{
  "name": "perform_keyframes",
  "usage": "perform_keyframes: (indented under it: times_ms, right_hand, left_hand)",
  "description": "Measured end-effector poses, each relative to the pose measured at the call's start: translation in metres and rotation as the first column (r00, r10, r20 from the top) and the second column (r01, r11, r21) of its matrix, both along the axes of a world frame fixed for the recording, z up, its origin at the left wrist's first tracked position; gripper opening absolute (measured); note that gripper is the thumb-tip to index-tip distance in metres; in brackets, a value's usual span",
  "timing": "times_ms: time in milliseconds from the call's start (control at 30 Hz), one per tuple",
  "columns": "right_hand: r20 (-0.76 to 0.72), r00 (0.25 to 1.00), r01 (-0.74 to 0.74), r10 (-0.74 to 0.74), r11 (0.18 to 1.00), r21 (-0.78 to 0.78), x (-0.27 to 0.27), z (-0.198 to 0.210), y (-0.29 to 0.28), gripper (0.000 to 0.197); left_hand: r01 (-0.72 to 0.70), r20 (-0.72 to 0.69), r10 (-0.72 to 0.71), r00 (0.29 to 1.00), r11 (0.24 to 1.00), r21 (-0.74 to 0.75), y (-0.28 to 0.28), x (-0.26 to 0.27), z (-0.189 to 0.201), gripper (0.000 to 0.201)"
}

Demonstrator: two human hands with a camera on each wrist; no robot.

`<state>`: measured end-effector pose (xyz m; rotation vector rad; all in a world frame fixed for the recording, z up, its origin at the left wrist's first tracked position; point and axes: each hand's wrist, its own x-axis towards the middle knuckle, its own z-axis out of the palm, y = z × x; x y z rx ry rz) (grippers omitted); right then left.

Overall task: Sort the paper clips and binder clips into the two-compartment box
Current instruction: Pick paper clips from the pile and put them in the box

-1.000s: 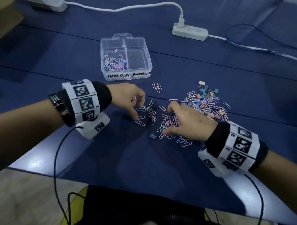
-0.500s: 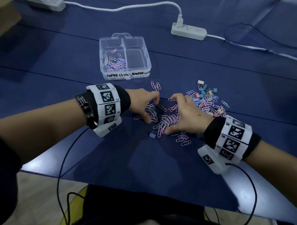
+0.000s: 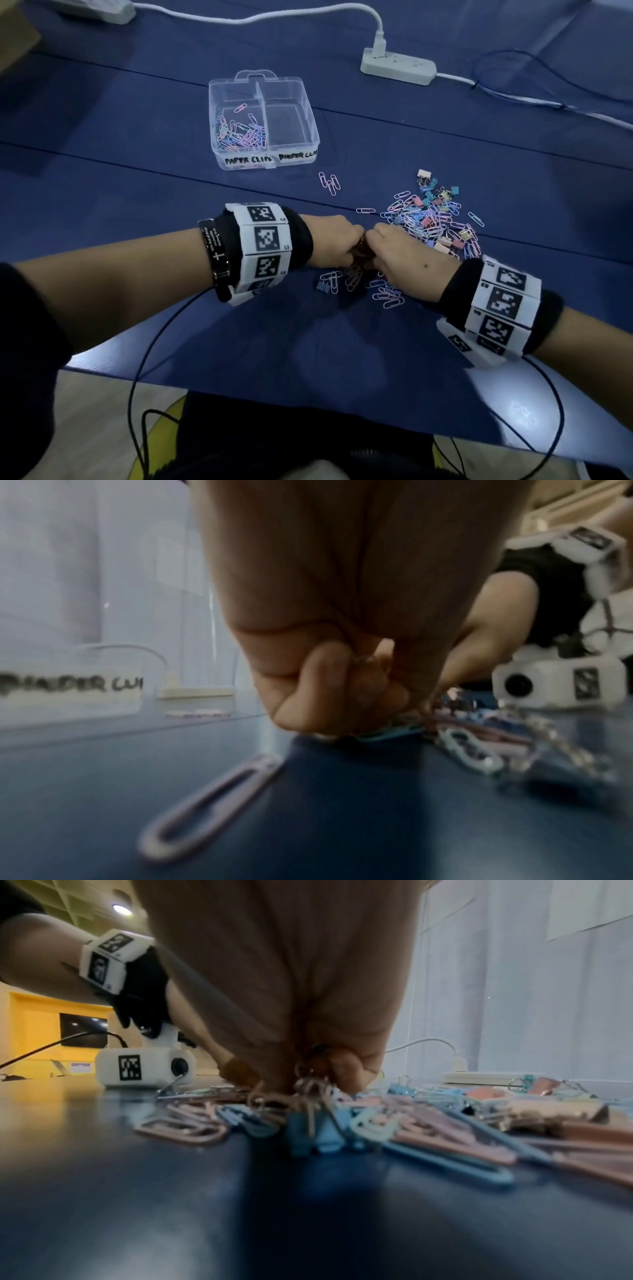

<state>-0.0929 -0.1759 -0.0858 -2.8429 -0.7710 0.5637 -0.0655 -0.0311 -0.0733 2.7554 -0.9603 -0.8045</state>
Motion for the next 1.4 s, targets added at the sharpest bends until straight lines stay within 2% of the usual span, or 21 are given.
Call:
perform_keyframes:
  times_ms: [100, 167, 200, 267, 333, 400, 467, 500, 567, 633, 667, 733, 800, 867, 933, 967, 1033, 1067, 1167, 1267, 1400]
  right_hand:
    - [-0.001, 1.000, -0.001, 0.001, 1.000, 0.026, 0.002, 0.000, -0.002, 0.024]
    - [-0.049, 0.998, 0.039, -0.036, 0.997, 0.072, 0.005, 0.002, -0.005, 0.023]
    - [-0.076, 0.995, 0.072, -0.065, 0.992, 0.106, 0.007, 0.004, -0.007, 0.020]
    - [-0.134, 0.978, 0.183, -0.158, 0.963, 0.196, 0.011, 0.008, -0.013, 0.016]
    - [-0.222, 0.948, 0.292, -0.230, 0.905, 0.310, 0.014, 0.013, -0.017, 0.022]
    - [-0.403, 0.881, 0.429, -0.250, 0.781, 0.453, 0.015, 0.019, -0.018, 0.027]
    - [-0.639, 0.737, 0.641, -0.219, 0.528, 0.558, 0.018, 0.024, -0.018, 0.031]
    - [-0.732, 0.660, 0.726, -0.170, 0.396, 0.562, 0.019, 0.026, -0.019, 0.032]
    - [-0.845, 0.534, 0.830, -0.031, 0.213, 0.516, 0.021, 0.029, -0.017, 0.025]
    - [-0.898, 0.433, 0.894, 0.082, 0.089, 0.440, 0.022, 0.029, -0.015, 0.016]
    - [-0.912, 0.397, 0.913, 0.106, 0.051, 0.404, 0.023, 0.028, -0.013, 0.018]
    - [-0.932, 0.348, 0.936, 0.106, 0.019, 0.352, 0.026, 0.028, -0.008, 0.023]
    - [-0.948, 0.298, 0.953, 0.112, 0.017, 0.302, 0.030, 0.028, -0.003, 0.022]
    - [-0.960, 0.250, 0.966, 0.124, 0.035, 0.256, 0.035, 0.028, 0.001, 0.030]
    - [-0.966, 0.240, 0.967, 0.096, 0.068, 0.247, 0.040, 0.029, 0.005, 0.032]
    - [-0.968, 0.239, 0.966, 0.078, 0.086, 0.246, 0.042, 0.030, 0.007, 0.029]
    - [-0.972, 0.230, 0.965, 0.043, 0.121, 0.233, 0.046, 0.035, 0.010, 0.019]
    - [-0.973, 0.228, 0.964, 0.028, 0.134, 0.229, 0.047, 0.036, 0.012, 0.015]
    - [-0.972, 0.232, 0.963, -0.034, 0.152, 0.225, 0.051, 0.039, 0.015, 0.026]
    - [-0.938, 0.330, 0.935, -0.110, 0.178, 0.308, 0.053, 0.040, 0.020, 0.026]
    - [-0.893, 0.444, 0.874, -0.076, 0.253, 0.414, 0.053, 0.045, 0.029, 0.024]
  left_hand:
    - [-0.060, -0.084, 0.058, 0.995, 0.998, -0.022, 0.001, 0.008, 0.004, 0.029]
    - [-0.161, -0.252, 0.131, 0.959, 0.982, -0.100, 0.004, 0.015, 0.004, 0.020]
    - [-0.266, -0.370, 0.194, 0.908, 0.951, -0.155, 0.005, 0.017, 0.005, 0.016]
    - [-0.499, -0.584, 0.292, 0.758, 0.836, -0.229, 0.010, 0.021, 0.006, 0.023]
    - [-0.655, -0.764, 0.253, 0.593, 0.704, -0.274, 0.018, 0.024, 0.008, 0.023]
    - [-0.737, -0.887, 0.090, 0.454, 0.597, -0.316, 0.024, 0.026, 0.010, 0.020]
    - [-0.814, -0.936, -0.031, 0.351, 0.484, -0.322, 0.029, 0.029, 0.012, 0.022]
    - [-0.843, -0.944, -0.056, 0.327, 0.434, -0.317, 0.031, 0.030, 0.013, 0.026]
    - [-0.898, -0.956, -0.049, 0.288, 0.332, -0.288, 0.035, 0.033, 0.014, 0.037]
    - [-0.955, -0.972, -0.067, 0.227, 0.178, -0.236, 0.044, 0.037, 0.017, 0.045]
    - [-0.973, -0.973, -0.095, 0.210, 0.075, -0.217, 0.050, 0.040, 0.018, 0.042]
    - [-0.970, -0.967, -0.129, 0.220, -0.137, -0.202, 0.063, 0.045, 0.022, 0.033]
    - [-0.935, -0.963, -0.143, 0.229, -0.308, -0.177, 0.077, 0.052, 0.026, 0.032]
    - [-0.886, -0.959, -0.148, 0.241, -0.437, -0.156, 0.093, 0.059, 0.030, 0.033]
    - [-0.832, -0.956, -0.128, 0.264, -0.531, -0.158, 0.110, 0.066, 0.033, 0.037]
    - [-0.813, -0.953, -0.125, 0.277, -0.560, -0.163, 0.116, 0.068, 0.035, 0.038]
    - [-0.807, -0.944, -0.131, 0.302, -0.562, -0.180, 0.126, 0.068, 0.039, 0.033]
    - [-0.817, -0.939, -0.136, 0.314, -0.544, -0.194, 0.129, 0.067, 0.040, 0.027]
    - [-0.862, -0.934, -0.146, 0.326, -0.451, -0.231, 0.131, 0.062, 0.039, 0.034]
    - [-0.900, -0.939, -0.120, 0.322, -0.348, -0.264, 0.118, 0.057, 0.036, 0.031]
    - [-0.935, -0.938, -0.183, 0.295, -0.260, -0.243, 0.098, 0.050, 0.033, 0.046]
